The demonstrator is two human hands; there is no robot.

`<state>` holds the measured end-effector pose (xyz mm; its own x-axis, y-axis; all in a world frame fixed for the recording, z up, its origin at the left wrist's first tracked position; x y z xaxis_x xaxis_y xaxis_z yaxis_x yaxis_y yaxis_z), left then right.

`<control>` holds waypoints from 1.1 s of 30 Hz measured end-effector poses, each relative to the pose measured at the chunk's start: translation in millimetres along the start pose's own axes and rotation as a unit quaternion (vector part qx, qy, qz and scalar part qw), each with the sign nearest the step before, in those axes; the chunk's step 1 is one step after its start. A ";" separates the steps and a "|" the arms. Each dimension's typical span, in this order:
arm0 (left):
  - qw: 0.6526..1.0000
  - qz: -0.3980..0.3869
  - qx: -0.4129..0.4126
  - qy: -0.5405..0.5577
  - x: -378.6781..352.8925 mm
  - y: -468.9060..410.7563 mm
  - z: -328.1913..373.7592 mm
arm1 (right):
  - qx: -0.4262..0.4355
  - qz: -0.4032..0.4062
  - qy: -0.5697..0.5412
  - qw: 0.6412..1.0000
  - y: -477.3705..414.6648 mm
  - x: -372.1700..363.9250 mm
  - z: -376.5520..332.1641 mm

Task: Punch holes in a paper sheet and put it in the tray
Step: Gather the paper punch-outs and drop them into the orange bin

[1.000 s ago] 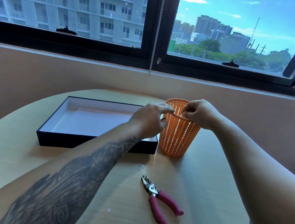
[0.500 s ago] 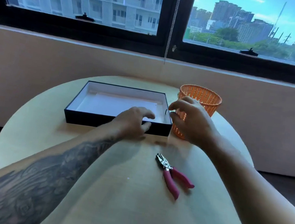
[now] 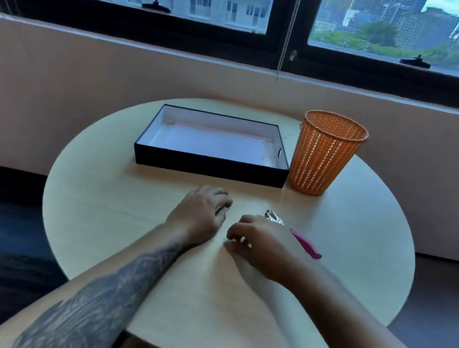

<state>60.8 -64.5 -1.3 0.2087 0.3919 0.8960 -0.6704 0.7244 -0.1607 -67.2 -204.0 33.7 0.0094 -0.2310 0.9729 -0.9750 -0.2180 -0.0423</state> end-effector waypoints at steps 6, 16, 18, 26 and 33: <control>1.000 0.009 -0.002 0.003 -0.1 2.0 0.7 | -0.012 -0.016 0.059 0.998 -18.2 -6.0 -6.2; 1.000 0.013 -0.007 0.007 1.0 3.1 2.8 | 0.048 0.002 0.150 0.987 -13.5 -13.7 -9.5; 1.000 0.017 -0.007 0.005 -0.3 2.5 1.1 | 0.032 0.010 0.091 0.995 -11.5 -15.7 -5.8; 1.000 0.024 -0.009 0.006 -3.1 0.8 -2.4 | -0.115 0.001 -0.184 0.976 -9.1 -9.2 16.5; 1.000 0.021 -0.009 0.002 -3.4 0.1 -3.1 | -0.009 -0.026 -0.020 0.999 -7.7 -2.0 2.8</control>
<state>62.2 -64.0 -5.6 0.1828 0.4242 0.8869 -0.6651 0.7177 -0.2062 -59.1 -204.5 31.5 0.0695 -0.2576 0.9638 -0.9769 -0.2134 0.0134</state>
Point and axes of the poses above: each hand's wrist, its own y-axis away from the middle knuckle, its own x-axis out of the back of the hand, z = x × y, the point moved 1 cm from there along -y, towards the middle knuckle, and after that the axes turned 10 degrees about -z, right-handed, at the moved point
